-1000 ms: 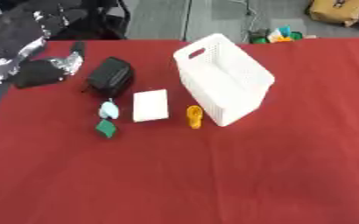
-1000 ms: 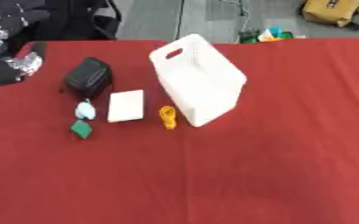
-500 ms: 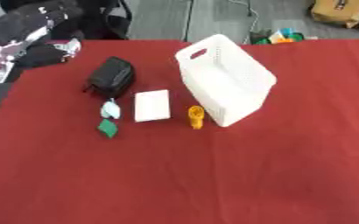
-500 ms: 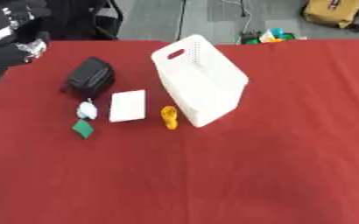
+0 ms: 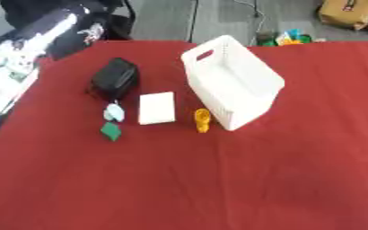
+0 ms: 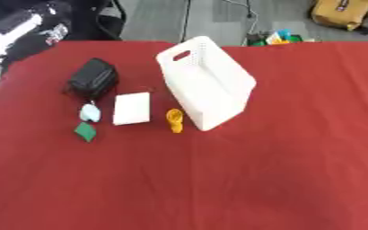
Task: Pick up objects on the table and place them in the box.
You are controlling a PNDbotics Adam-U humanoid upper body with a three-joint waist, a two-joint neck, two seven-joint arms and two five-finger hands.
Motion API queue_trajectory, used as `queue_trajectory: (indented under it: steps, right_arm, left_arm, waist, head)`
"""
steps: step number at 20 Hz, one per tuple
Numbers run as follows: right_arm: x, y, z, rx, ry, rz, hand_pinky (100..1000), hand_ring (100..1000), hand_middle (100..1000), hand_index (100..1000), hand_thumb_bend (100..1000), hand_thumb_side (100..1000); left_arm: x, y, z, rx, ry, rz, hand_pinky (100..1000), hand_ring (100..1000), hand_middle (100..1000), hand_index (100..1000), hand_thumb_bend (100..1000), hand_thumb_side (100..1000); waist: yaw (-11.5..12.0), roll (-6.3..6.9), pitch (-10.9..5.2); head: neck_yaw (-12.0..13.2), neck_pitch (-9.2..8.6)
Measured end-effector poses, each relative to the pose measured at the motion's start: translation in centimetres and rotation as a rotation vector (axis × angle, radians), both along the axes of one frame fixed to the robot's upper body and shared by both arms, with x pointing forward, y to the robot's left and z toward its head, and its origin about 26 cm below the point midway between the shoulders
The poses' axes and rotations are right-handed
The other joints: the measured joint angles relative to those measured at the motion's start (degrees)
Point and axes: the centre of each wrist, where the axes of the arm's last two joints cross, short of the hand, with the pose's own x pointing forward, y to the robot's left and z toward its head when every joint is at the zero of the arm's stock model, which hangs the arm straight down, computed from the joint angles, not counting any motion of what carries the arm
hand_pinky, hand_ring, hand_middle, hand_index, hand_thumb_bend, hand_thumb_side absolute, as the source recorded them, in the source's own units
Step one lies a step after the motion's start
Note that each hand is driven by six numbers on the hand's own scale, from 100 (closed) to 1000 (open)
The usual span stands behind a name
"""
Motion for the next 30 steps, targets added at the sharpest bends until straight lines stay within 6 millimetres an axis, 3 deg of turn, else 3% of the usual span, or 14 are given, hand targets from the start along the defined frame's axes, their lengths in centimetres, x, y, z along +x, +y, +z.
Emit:
queue_trajectory:
  steps: [4,8,14,21,30]
  right_arm:
    - [0.0,0.0,0.0,0.002,0.005,0.004,626,611,642,719,100,967]
    - [0.0,0.3,-0.1,0.006,0.012,0.013,626,610,639,711,100,961]
    - [0.1,0.4,-0.2,0.007,0.017,0.023,626,609,629,696,100,957]
    - [0.1,0.4,-0.2,0.006,0.019,0.032,625,608,622,682,100,949]
    - [0.1,0.6,-0.2,0.012,0.020,0.042,625,607,618,673,100,944]
  left_arm:
    - [0.5,-1.4,-0.3,0.003,0.027,-0.020,1000,1000,1000,1000,129,1000]
    - [1.3,-1.5,-1.0,0.064,0.006,0.032,1000,1000,1000,1000,162,1000]
    - [2.0,-1.5,-1.6,0.161,-0.095,0.076,1000,1000,1000,1000,100,1000]
    - [2.9,-0.4,-3.1,0.306,-0.191,0.139,1000,1000,1000,1000,100,1000]
    - [4.2,0.6,-4.7,0.306,-0.144,0.197,1000,1000,1000,1000,100,1000]
  waist:
    - [-0.23,-0.08,0.00]
    - [-0.39,-0.10,0.10]
    - [-0.37,-0.11,0.34]
    - [-0.63,-0.58,0.68]
    - [-1.04,-1.00,1.13]
  head:
    - [0.02,-0.04]
    - [0.06,-0.07]
    - [0.07,-0.07]
    - [0.31,-0.51]
    - [0.56,-0.97]
